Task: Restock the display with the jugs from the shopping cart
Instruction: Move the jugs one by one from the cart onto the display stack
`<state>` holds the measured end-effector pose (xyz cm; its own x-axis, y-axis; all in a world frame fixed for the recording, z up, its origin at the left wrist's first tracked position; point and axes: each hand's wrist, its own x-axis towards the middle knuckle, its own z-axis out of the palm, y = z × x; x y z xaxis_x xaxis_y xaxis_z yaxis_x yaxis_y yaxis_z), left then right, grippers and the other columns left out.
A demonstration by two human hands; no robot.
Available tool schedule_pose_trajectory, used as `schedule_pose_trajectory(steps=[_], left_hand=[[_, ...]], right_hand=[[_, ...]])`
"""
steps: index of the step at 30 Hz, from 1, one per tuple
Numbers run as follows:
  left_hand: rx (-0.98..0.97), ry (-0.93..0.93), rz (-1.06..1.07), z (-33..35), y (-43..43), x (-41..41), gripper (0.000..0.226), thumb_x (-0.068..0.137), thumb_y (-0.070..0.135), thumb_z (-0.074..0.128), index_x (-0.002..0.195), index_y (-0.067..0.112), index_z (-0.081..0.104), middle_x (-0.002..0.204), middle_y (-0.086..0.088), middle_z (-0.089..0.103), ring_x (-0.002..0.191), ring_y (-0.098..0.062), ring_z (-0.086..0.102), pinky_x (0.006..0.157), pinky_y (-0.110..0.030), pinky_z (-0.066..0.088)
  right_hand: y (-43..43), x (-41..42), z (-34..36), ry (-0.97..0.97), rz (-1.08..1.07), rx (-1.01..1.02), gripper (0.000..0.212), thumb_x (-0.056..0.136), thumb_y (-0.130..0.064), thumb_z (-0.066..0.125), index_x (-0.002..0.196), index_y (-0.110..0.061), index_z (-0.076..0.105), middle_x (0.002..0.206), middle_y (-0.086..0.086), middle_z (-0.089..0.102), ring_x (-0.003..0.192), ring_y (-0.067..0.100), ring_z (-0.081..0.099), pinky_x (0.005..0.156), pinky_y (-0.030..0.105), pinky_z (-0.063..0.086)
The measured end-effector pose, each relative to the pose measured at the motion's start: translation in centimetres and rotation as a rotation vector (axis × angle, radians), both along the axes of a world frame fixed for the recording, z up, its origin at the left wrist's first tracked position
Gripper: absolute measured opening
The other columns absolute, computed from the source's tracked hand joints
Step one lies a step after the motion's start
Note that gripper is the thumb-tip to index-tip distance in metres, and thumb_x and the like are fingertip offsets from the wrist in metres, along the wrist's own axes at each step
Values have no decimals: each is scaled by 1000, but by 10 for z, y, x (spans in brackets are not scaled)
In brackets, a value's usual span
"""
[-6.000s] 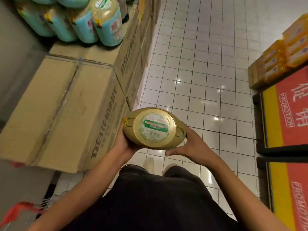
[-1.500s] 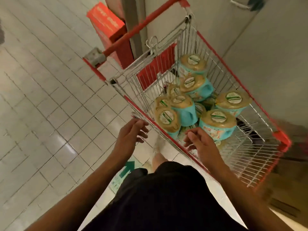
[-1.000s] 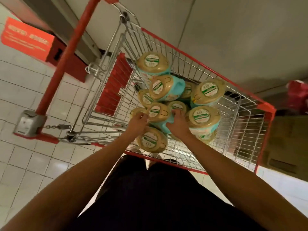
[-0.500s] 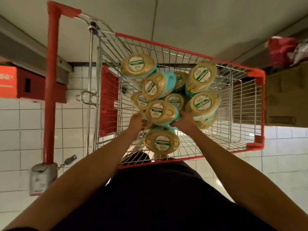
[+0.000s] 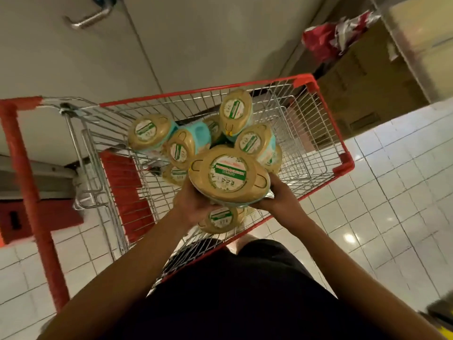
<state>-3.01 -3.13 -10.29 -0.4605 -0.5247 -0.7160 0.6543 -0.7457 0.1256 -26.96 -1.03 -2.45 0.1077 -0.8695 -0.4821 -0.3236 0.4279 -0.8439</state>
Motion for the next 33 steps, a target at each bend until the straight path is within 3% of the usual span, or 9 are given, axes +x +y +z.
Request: schedule_pose_trajectory(steps=[4, 8, 11, 14, 16, 17, 19, 23, 33], left_hand=[[-30, -22, -141, 29, -1, -51, 72, 107, 61, 24, 122, 16, 78, 134, -17, 69, 116, -41, 70, 81, -59, 61], [-70, -156, -304, 51, -5, -128, 63, 108, 59, 30, 142, 16, 60, 148, -18, 58, 131, -40, 60, 103, -64, 49], [-99, -184, -352, 60, -7, -194, 62, 110, 55, 31, 126, 13, 73, 140, -21, 64, 105, -35, 75, 75, -52, 63], [-134, -206, -447, 67, -7, -264, 68, 104, 66, 33, 133, 17, 70, 137, -18, 65, 107, -36, 72, 67, -46, 63], [-175, -216, -525, 66, -6, -313, 73, 103, 67, 30, 145, 16, 60, 146, -18, 60, 118, -41, 63, 74, -50, 64], [-187, -234, -556, 66, -5, -338, 72, 103, 67, 30, 148, 17, 56, 147, -18, 59, 126, -44, 58, 88, -58, 61], [-199, -242, -610, 66, -2, -387, 71, 103, 67, 32, 150, 19, 54, 147, -17, 60, 138, -45, 51, 111, -70, 39], [-240, -218, -678, 73, 1, -476, 70, 102, 69, 32, 151, 23, 54, 145, -14, 62, 135, -40, 55, 107, -71, 41], [-321, -169, -811, 80, -49, -654, 79, 94, 79, 34, 151, 28, 52, 151, -14, 55, 139, -40, 51, 103, -69, 48]], right_hand=[[31, -51, 14, -27, -140, -35, 63, 78, -2, 88, 135, -18, 66, 132, -2, 64, 125, 16, 60, 95, 32, 57], [58, -112, 24, -70, -287, -89, 59, 82, -6, 86, 132, -28, 66, 129, 4, 68, 123, 22, 64, 96, 43, 60], [77, -166, 28, -77, -384, -114, 53, 84, -3, 83, 131, -20, 65, 125, 9, 68, 120, 26, 65, 97, 54, 59], [95, -225, 30, -83, -493, -116, 51, 81, -4, 84, 127, -13, 64, 120, 12, 68, 115, 30, 67, 95, 60, 58], [106, -268, 34, -77, -552, -123, 53, 76, -13, 83, 126, -16, 65, 119, 10, 69, 114, 28, 67, 95, 59, 58], [111, -290, 36, -63, -565, -137, 53, 75, -15, 81, 125, -18, 65, 118, 9, 69, 112, 27, 68, 95, 58, 58], [120, -334, 40, -43, -582, -150, 52, 76, -17, 80, 125, -21, 65, 117, 6, 70, 111, 24, 68, 95, 57, 58], [135, -414, 47, 2, -668, -176, 45, 78, -22, 79, 121, -31, 66, 116, -2, 72, 111, 20, 69, 97, 54, 59], [103, -568, 41, 39, -856, -228, 53, 83, -20, 76, 134, -20, 63, 120, -9, 73, 114, 16, 69, 96, 45, 61]])
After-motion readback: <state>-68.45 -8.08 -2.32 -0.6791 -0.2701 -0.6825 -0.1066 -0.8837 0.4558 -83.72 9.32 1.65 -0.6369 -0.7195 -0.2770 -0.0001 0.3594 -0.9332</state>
